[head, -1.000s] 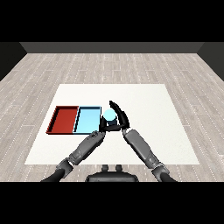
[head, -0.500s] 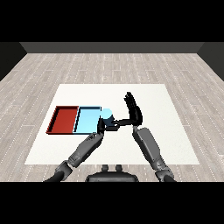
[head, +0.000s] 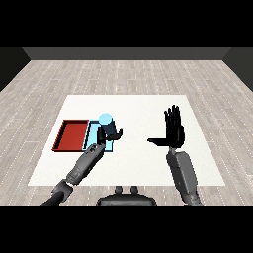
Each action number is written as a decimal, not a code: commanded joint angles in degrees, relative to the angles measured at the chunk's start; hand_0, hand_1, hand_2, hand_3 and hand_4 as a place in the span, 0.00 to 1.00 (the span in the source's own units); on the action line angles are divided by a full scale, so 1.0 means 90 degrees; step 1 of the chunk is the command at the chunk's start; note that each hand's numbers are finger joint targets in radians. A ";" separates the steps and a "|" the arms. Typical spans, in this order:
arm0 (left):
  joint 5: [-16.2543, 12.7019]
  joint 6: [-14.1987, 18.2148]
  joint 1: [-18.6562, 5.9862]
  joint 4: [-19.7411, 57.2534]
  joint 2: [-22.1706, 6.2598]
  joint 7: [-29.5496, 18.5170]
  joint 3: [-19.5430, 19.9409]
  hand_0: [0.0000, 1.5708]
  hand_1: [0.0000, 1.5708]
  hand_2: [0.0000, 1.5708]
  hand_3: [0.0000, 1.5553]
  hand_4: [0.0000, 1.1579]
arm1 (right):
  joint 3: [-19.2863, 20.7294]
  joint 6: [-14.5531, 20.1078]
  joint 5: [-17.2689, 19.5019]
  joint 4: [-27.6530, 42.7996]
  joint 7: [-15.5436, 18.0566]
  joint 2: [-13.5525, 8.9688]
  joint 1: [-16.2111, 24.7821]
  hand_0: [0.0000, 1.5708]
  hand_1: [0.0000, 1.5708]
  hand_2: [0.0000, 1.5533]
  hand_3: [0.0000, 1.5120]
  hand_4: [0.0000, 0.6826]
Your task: Pick the blue can and put it in the blue box
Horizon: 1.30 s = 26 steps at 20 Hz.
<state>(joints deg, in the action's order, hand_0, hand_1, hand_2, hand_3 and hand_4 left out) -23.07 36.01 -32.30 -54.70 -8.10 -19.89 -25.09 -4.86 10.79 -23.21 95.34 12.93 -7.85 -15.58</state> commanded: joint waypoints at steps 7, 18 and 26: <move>0.0198 -0.0648 -0.0859 0.1981 -0.0588 0.0186 0.1079 1.00 1.00 1.00 0.97 0.96 | 0.0550 -0.0402 -0.0058 -0.0304 0.0456 -0.0147 0.0382 0.00 0.00 0.00 0.00 0.00; 0.0575 -0.0750 -0.1836 0.4982 -0.0654 0.1156 0.1212 1.00 1.00 0.96 0.87 0.85 | 0.0770 -0.0278 -0.0120 -0.1183 0.0432 0.0010 -0.0112 0.00 0.00 0.00 0.00 0.00; 0.0940 -0.0761 -0.1301 0.5910 0.0011 0.1247 0.0962 0.56 0.56 0.48 0.27 0.81 | 0.0832 -0.0544 -0.0184 -0.1173 0.0631 -0.0014 0.0079 0.00 0.00 0.00 0.00 0.00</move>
<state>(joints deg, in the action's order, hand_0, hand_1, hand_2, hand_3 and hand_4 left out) -16.17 29.65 -46.20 -4.81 -9.83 -7.53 -15.58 2.10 7.37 -24.19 84.55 17.58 -7.84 -16.04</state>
